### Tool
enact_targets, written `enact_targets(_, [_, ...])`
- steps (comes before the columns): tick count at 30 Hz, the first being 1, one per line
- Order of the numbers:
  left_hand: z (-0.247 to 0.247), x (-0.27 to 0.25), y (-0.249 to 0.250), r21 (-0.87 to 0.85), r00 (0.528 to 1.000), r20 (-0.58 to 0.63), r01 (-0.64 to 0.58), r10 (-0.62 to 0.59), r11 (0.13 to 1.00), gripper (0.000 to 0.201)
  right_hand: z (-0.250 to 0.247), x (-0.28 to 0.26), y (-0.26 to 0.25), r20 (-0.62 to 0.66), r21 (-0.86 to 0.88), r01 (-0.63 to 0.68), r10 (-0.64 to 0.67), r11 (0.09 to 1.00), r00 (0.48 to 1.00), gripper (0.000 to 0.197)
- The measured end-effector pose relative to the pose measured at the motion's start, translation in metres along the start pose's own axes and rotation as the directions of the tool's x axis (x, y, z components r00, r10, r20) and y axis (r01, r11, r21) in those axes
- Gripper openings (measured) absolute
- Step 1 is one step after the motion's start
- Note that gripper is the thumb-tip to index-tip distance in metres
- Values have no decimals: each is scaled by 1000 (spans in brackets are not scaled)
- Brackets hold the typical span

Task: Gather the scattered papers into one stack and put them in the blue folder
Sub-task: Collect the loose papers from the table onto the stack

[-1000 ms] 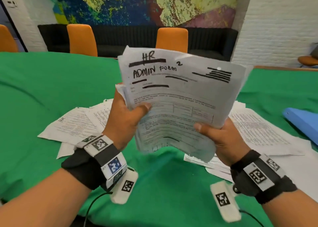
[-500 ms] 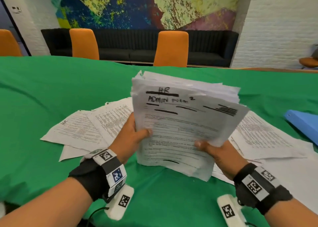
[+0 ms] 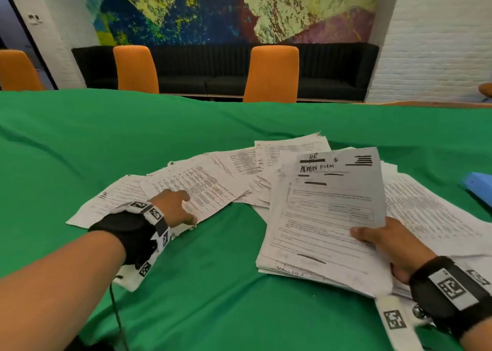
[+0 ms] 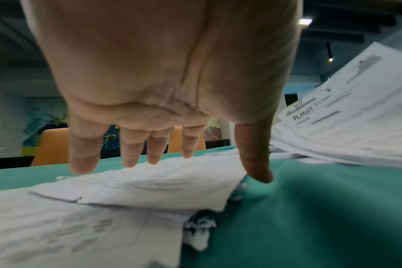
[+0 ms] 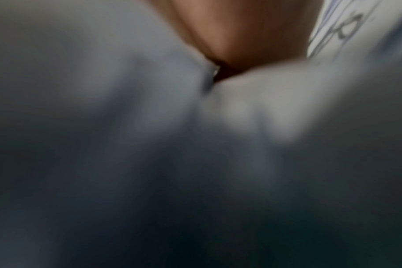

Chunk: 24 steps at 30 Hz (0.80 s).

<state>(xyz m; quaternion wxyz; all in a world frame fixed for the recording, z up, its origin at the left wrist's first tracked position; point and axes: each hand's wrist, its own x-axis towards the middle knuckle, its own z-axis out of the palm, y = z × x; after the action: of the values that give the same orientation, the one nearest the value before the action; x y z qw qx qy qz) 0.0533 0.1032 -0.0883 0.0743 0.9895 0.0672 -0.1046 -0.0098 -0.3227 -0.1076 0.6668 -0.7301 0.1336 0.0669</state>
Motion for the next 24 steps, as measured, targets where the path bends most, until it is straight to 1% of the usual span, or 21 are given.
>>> enact_targets(2, [7,13,1,62,999,18,-27,26,998,102,1,5,3,10,1,-9,9,1000,1000,26])
enact_targets(3, [11,18,2,92,999,37,-43,40,995,108,1,7,4,18,0,-12,12,1000,1000,27])
enact_targets(4, [14,22,3,110,997,54,-53,48,992,110,1,9,4,25,-1,-13,13,1000,1000,26])
enact_targets(5, [16,25,4,119,997,63,-57,49,991,106,0,10,4,28,-2,-11,11,1000,1000,26])
enact_targets(6, [17,27,6,127,997,61,-65,57,990,98,-1,11,5,31,-3,-7,7,1000,999,27])
enact_targets(9, [14,30,13,182,995,10,-97,97,979,63,-4,13,6,33,10,-1,0,1000,999,28])
enact_targets(11, [10,31,18,179,993,-9,-113,116,977,40,-6,13,7,21,16,1,-1,1000,1000,28])
enact_targets(12, [9,32,19,170,993,-12,-116,119,979,33,-7,13,7,14,19,0,0,1000,1000,28])
enact_targets(14, [8,36,18,150,994,-14,-109,112,983,31,-7,13,8,7,25,-6,6,1000,1000,29])
enact_targets(16, [7,39,16,138,996,-4,-86,88,987,38,-7,12,8,12,34,-19,18,999,1000,30])
enact_targets(18, [7,42,14,162,998,6,-70,70,984,46,-7,11,8,18,42,-26,26,999,1000,31])
enact_targets(19, [7,42,13,174,997,14,-71,70,982,47,-7,10,8,20,40,-28,27,999,999,30])
enact_targets(21, [9,42,12,207,996,4,-88,90,974,43,-7,10,9,23,38,-27,26,999,999,30])
enact_targets(22, [10,42,13,228,995,-20,-90,98,970,37,-7,10,9,23,39,-29,28,999,999,30])
enact_targets(24, [9,41,16,263,991,-86,-77,103,962,14,-8,11,9,22,40,-30,29,999,999,31])
